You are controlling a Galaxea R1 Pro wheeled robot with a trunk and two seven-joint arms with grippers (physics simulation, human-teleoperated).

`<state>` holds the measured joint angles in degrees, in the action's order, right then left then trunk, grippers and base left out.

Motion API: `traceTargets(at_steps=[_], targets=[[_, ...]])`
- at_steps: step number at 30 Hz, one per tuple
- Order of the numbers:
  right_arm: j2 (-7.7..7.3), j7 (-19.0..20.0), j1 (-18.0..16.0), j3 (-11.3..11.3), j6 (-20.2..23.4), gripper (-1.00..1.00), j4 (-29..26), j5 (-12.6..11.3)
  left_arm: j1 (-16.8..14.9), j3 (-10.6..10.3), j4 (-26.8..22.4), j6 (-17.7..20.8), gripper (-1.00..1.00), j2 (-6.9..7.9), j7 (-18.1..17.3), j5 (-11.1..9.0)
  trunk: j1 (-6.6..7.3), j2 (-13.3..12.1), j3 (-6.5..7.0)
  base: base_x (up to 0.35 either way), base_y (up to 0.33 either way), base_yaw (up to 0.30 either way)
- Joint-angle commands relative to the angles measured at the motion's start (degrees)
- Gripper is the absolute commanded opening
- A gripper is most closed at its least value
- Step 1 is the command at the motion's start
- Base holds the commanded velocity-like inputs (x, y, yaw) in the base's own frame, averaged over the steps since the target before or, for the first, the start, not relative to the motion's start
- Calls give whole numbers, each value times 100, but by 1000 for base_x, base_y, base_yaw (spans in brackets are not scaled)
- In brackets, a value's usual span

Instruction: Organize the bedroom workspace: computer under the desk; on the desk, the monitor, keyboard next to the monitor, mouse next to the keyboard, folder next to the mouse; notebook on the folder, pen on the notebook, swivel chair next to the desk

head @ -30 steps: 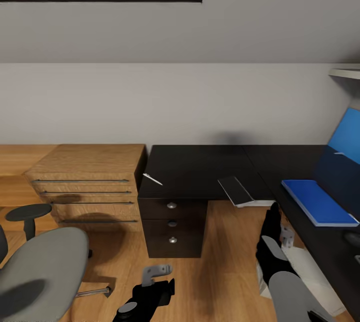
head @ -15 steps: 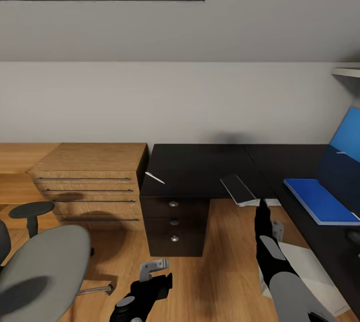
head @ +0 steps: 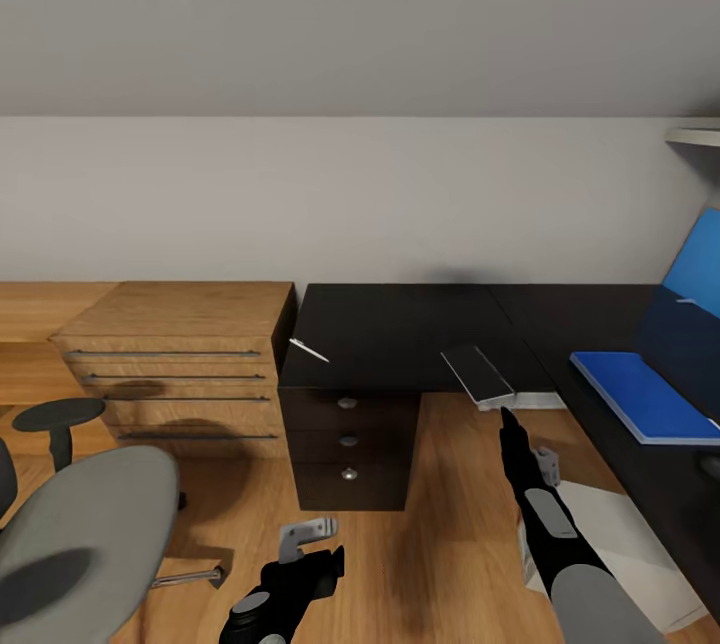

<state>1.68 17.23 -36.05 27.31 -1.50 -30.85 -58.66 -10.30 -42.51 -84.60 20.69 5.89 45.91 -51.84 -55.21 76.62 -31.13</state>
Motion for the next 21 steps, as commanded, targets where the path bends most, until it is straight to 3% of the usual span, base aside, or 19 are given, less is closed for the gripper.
traceTargets(at_steps=[1, 14, 18, 21], targets=[[1, 37, 9, 18, 16, 100, 4, -29, -7, -12, -7, 14, 100, 4, 41, -26, -23, 45, -24, 0, 0, 0], [-3, -38, 97, 4, 90, 100, -161, 82, -7, -12, -3, 14, 100, 0, 41, -28, -308, 566, -257, 0, 0, 0], [-80, -88, 98, 1, 269, 100, -178, 83, -9, -12, -3, 14, 100, 0, 41, -28, -396, 727, -329, 0, 0, 0], [-221, -192, 98, -6, 636, 100, -179, 83, -8, -14, -3, 14, 100, -1, 45, -24, -462, 847, -383, 0, 0, 0]])
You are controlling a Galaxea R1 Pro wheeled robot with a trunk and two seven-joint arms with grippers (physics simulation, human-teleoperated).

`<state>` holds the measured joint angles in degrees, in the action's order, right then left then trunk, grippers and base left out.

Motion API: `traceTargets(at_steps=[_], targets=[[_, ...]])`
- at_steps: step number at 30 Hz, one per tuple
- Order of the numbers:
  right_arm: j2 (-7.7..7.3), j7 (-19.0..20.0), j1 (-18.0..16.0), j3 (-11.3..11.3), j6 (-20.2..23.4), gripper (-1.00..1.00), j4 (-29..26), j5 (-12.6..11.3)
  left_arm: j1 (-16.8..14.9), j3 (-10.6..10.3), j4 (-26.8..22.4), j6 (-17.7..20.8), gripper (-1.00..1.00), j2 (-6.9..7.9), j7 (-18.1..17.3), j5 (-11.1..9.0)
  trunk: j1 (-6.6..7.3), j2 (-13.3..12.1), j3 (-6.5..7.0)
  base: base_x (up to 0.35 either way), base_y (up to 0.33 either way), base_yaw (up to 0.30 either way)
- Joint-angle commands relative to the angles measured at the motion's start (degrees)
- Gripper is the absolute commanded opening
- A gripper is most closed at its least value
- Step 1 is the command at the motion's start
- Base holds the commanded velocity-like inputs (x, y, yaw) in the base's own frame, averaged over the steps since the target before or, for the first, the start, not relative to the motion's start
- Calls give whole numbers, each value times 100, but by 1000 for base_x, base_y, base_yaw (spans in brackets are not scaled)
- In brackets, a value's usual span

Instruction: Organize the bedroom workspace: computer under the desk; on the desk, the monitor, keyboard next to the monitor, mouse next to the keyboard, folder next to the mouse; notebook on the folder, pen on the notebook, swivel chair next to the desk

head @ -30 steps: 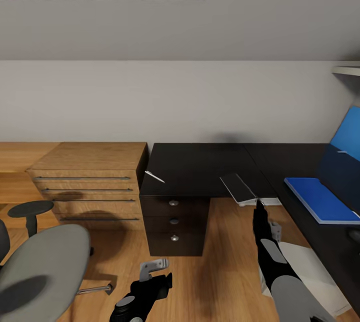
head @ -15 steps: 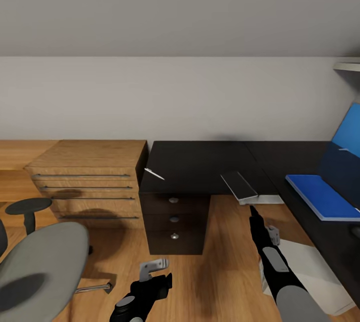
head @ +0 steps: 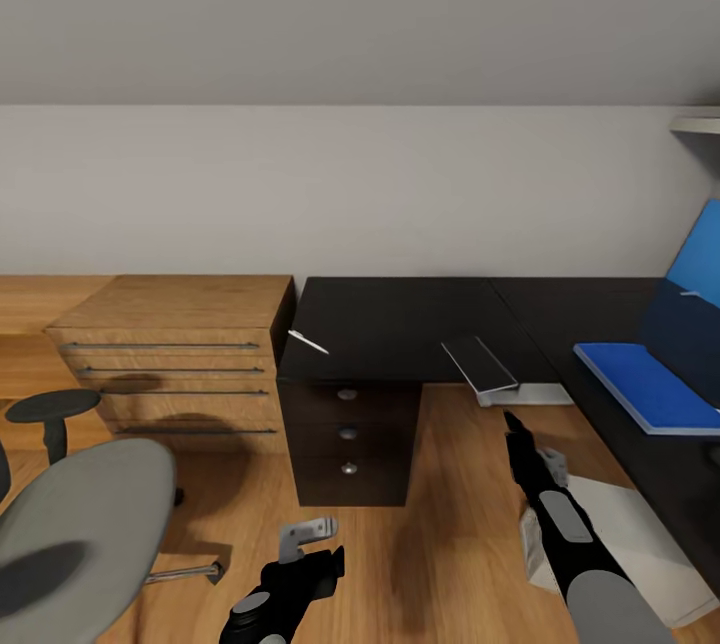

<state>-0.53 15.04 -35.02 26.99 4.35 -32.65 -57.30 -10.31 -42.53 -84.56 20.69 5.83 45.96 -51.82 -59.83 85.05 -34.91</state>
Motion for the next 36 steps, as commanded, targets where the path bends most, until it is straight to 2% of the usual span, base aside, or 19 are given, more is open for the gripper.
traceTargets(at_steps=[1, 6, 10, 16, 17, 18, 25, 36], targets=[[-120, -78, -5, 13, 446, 100, -8, -50, -7, -14, -8, 14, 100, 5, 40, -24, -22, 45, -24, 0, 0, 0], [-395, -370, -5, -27, 1574, 100, -21, -40, -7, -11, -5, 14, 100, 5, 42, -26, -132, 245, -114, 0, 0, 0], [-546, -390, -5, -26, 2157, 100, -36, -47, -6, -16, 3, 14, 100, -1, 44, -29, -220, 406, -185, 0, 0, 0], [-607, 76, -5, -20, 2352, 100, -69, -42, -6, -18, 6, 14, 100, -2, 45, -30, -352, 646, -293, 0, 0, 0], [-622, 365, -5, -24, 2393, 100, -73, -33, -6, -18, 7, 14, 100, -3, 45, -30, -374, 686, -311, 0, 0, 0], [-624, 406, -5, -24, 2399, 100, -73, -32, -6, -18, 6, 14, 100, -3, 45, -30, -396, 726, -329, 0, 0, 0], [-624, 566, -5, -39, 2425, 100, -79, -28, -6, -18, 5, 14, 100, -3, 45, -28, -549, 1007, -455, 0, 0, 0], [-631, 595, -5, -43, 2429, 100, -63, -20, -6, -53, -1, 20, 100, 12, 19, 6, -549, 1007, -455, 0, 0, 0]])
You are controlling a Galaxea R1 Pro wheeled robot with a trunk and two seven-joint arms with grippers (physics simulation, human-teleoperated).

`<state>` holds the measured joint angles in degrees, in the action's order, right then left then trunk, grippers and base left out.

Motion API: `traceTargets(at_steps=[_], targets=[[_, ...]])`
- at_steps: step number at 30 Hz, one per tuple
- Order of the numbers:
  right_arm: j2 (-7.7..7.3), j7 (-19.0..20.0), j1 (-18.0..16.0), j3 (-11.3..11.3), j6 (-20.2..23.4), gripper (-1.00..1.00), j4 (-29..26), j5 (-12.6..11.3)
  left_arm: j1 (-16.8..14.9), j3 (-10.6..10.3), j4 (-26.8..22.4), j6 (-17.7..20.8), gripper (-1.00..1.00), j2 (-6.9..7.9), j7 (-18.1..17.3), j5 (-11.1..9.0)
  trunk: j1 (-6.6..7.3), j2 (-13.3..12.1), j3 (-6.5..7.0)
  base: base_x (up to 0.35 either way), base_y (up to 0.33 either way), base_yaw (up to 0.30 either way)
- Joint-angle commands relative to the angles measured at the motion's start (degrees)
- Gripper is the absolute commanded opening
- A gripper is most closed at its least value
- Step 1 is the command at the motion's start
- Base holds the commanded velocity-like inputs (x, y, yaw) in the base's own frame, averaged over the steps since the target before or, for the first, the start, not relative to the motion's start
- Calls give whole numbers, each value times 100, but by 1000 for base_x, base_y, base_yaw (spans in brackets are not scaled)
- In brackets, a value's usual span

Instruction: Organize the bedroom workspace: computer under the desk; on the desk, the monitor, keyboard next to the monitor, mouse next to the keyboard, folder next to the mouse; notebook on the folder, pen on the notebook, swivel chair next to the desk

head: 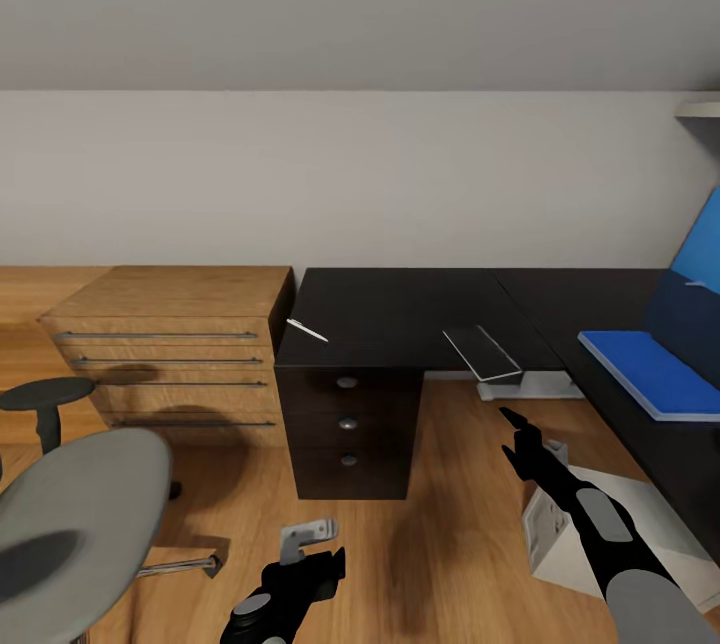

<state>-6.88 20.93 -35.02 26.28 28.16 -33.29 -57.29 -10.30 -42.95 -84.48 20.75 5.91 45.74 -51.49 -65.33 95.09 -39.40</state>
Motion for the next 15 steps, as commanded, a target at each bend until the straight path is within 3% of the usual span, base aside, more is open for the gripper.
traceTargets(at_steps=[1, 4, 15], targets=[[2, 10, -5, 27, 48, 100, 2, -20, -7, -14, -8, 14, 100, 7, 39, -26, 0, 3, -5, 0, 0, 0], [2, 19, -5, 27, 50, 100, 2, -15, -7, -18, -7, 16, 100, 14, 34, -25, 0, 3, -5, 62, 0, 0], [2, 42, -5, 27, 82, 100, -5, -23, -7, -21, -8, 16, 100, 13, 32, -21, 0, 3, -5, 202, 0, 0]])
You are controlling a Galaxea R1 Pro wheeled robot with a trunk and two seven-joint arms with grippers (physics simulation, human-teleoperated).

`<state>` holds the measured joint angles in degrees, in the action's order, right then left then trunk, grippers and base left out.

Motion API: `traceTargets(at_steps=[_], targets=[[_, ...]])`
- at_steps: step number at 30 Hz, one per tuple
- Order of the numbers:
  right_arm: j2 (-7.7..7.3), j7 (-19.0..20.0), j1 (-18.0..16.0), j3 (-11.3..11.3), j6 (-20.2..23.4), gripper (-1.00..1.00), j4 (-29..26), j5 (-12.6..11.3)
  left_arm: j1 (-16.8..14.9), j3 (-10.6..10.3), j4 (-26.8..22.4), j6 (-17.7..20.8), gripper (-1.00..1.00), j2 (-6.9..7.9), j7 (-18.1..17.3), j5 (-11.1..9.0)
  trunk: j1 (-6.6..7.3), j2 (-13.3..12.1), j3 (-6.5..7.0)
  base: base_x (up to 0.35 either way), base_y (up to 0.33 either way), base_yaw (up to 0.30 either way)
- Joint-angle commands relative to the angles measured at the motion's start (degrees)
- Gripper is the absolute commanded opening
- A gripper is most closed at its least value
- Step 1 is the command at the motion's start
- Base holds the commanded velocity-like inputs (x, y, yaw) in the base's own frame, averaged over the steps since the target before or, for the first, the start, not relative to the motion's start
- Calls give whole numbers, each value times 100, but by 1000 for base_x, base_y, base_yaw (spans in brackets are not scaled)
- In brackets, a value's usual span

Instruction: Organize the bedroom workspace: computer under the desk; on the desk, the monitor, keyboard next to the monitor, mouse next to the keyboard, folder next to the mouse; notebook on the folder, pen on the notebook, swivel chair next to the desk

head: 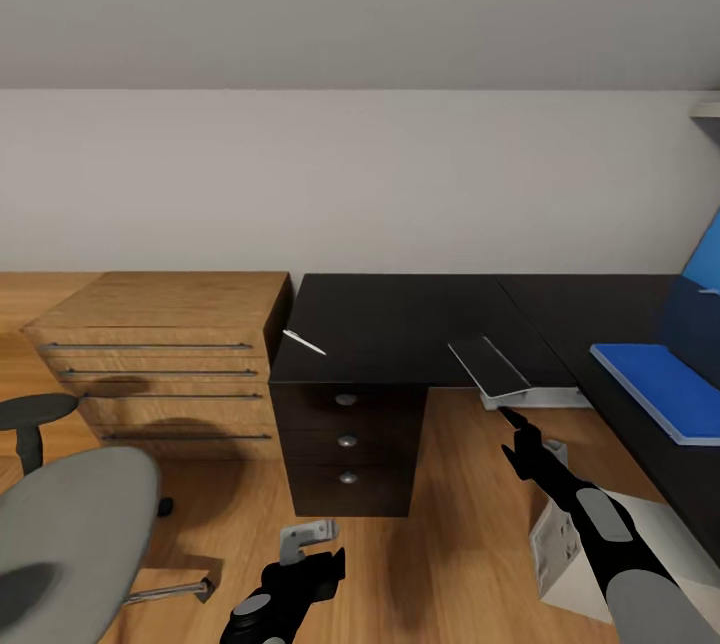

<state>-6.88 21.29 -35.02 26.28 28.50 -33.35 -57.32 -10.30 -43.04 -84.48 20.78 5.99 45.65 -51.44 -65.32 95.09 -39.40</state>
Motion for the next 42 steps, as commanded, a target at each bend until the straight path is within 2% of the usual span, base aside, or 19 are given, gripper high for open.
traceTargets(at_steps=[1, 11, 21, 25, 42], targets=[[-2, 27, -5, 30, 52, 100, -1, -22, -7, -12, -8, 14, 100, 4, 41, -28, -1, 3, -5, 66, 0, 0], [-89, 128, -5, 27, 65, 100, 2, -45, -7, -20, -6, 14, 100, -8, 41, -48, -1, 3, -5, 107, 0, 0], [-79, 146, -5, 18, 59, 100, -6, -50, -7, -21, -7, 14, 100, -3, 41, -44, -1, 3, -5, 62, 0, 0], [-77, 147, -5, 13, 60, 100, -12, -45, -7, -21, -7, 14, 100, -2, 51, -40, 87, -158, 66, 3, 0, 0], [-77, 139, -5, -46, 67, 100, -8, -43, -7, -13, -7, 14, 100, 6, 41, -50, 87, -158, 66, 63, 0, 0]])
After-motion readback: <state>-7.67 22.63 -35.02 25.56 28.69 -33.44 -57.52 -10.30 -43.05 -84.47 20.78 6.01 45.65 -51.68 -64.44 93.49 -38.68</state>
